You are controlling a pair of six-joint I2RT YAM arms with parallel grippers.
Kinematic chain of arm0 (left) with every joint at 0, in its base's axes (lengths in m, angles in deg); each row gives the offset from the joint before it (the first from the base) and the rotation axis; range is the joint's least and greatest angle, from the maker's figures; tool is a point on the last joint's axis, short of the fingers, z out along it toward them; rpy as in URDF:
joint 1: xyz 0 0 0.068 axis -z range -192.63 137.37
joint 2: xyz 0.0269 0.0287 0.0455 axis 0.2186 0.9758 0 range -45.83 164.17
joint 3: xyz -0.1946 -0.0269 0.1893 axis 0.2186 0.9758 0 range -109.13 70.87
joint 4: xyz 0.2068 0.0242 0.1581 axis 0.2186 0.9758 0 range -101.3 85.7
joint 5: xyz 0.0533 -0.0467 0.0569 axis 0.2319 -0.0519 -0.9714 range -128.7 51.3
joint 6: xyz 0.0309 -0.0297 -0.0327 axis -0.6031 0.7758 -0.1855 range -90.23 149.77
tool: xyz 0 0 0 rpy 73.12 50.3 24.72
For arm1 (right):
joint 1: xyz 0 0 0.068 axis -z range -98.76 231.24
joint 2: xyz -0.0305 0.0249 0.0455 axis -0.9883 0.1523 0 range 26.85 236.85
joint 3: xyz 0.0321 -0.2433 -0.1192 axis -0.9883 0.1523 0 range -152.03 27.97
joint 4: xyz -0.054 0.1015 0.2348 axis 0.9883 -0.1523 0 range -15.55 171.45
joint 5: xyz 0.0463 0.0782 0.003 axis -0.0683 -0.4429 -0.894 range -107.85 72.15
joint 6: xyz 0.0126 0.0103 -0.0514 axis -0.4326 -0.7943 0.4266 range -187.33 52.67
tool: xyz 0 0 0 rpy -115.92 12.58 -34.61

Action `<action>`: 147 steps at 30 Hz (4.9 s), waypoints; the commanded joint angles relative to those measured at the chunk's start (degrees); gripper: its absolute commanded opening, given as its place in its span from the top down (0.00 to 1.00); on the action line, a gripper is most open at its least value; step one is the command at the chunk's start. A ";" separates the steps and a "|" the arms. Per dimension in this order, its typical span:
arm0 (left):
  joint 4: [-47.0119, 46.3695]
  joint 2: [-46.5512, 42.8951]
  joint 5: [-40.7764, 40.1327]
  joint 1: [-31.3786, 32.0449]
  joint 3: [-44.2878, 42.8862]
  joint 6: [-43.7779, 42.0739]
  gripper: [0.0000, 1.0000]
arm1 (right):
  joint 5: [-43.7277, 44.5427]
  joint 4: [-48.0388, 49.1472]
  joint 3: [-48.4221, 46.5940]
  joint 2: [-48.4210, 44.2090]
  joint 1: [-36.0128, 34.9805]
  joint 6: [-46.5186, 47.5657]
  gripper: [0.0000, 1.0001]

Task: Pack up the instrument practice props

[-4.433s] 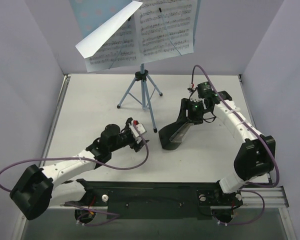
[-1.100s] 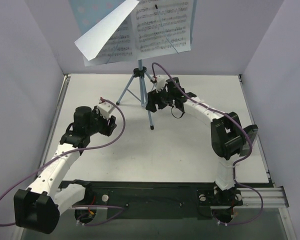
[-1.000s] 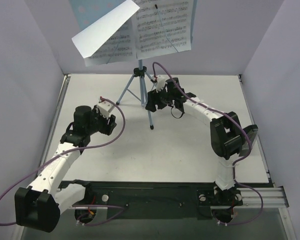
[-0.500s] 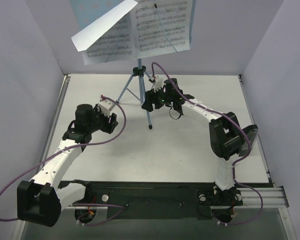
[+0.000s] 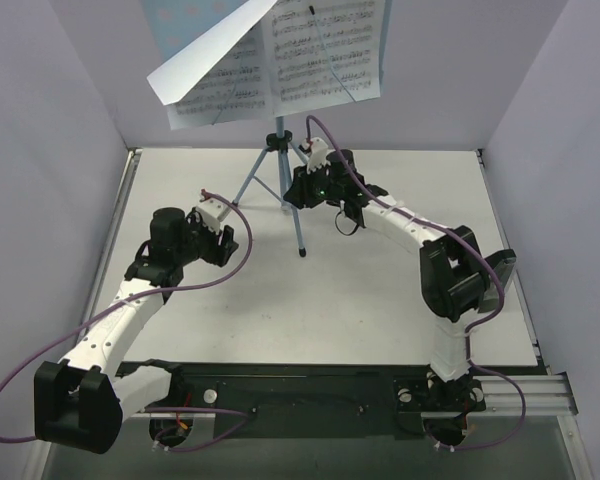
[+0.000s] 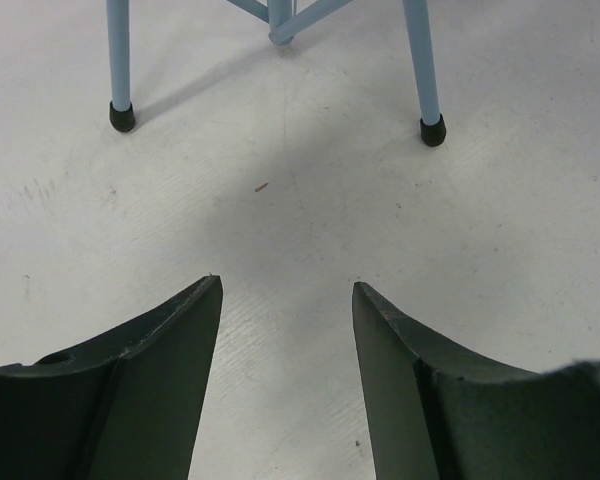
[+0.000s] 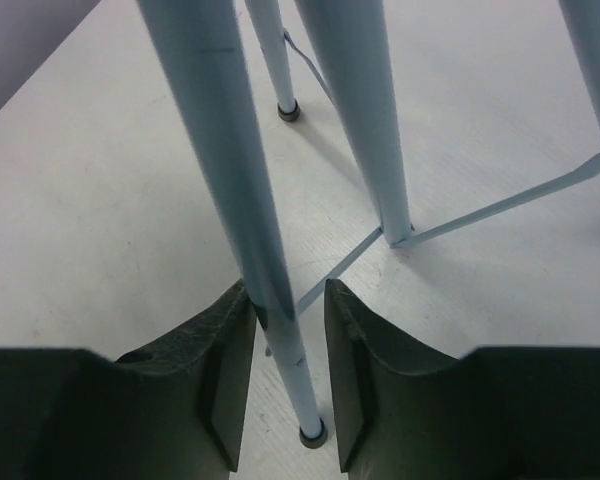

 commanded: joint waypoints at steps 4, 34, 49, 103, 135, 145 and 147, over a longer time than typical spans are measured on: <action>-3.72 0.95 1.74 0.34 -2.72 -1.30 0.35 | 6.58 2.87 1.84 -2.88 -0.41 -1.68 0.90; -31.58 34.69 -4.94 15.02 -14.75 -13.78 0.32 | 9.94 -7.07 38.06 -41.91 -0.41 -2.82 1.00; -31.94 45.87 -5.73 15.19 -26.98 -14.39 0.32 | 1.49 -5.84 41.75 -43.67 3.71 -1.59 0.66; 9.80 -5.55 3.47 2.36 -48.94 -40.74 0.13 | -25.23 -19.32 -17.83 -40.25 10.22 -1.63 0.13; -11.20 -0.98 -2.13 20.99 -43.24 -50.96 0.67 | -16.27 -1.00 -14.58 -32.43 1.70 -13.28 0.07; -13.13 -0.89 -2.57 21.00 -41.92 -49.81 1.00 | -15.65 2.69 -15.02 -30.23 1.44 -17.23 0.07; -13.31 -0.97 -2.74 20.91 -41.39 -49.90 1.00 | -16.43 3.48 -15.55 -29.70 1.35 -17.67 0.07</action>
